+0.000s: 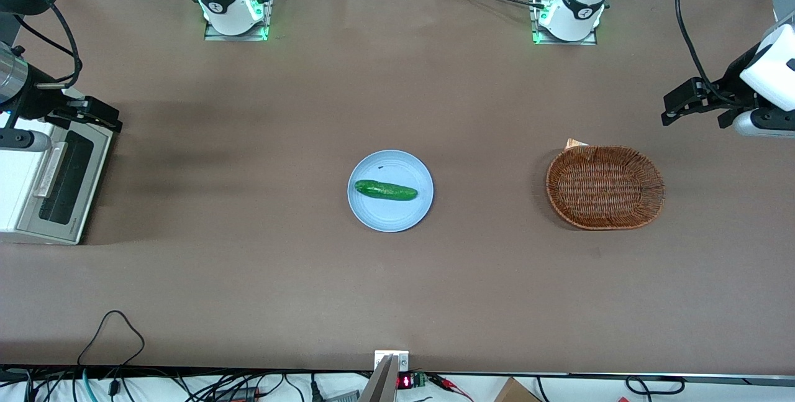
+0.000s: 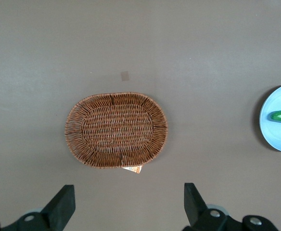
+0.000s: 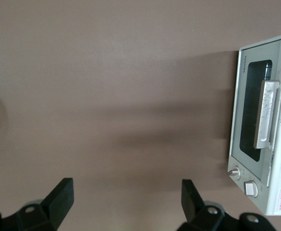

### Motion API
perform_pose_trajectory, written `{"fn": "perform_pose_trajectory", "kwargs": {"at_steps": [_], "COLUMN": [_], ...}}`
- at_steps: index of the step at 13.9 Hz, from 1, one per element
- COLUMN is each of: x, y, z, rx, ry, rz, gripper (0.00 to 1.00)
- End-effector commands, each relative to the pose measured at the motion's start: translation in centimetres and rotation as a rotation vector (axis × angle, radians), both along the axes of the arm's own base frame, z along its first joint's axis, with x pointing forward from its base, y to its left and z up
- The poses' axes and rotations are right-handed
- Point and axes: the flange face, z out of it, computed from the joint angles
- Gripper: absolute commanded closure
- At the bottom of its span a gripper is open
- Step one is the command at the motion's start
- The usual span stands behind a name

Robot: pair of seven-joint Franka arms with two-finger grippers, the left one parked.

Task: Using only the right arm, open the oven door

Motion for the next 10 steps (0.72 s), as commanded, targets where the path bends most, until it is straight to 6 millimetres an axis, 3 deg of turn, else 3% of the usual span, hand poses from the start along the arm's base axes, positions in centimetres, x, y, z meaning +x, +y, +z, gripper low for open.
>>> {"fn": "perform_pose_trajectory", "kwargs": {"at_steps": [1,10], "x": [-0.70,-0.67], "y": [0.30,0.37], "z": [0.33,-0.17], "rx": [0.018,0.015], "ry": [0.000,0.016], "rz": [-0.008,-0.047], "gripper": [0.01,0.01]}}
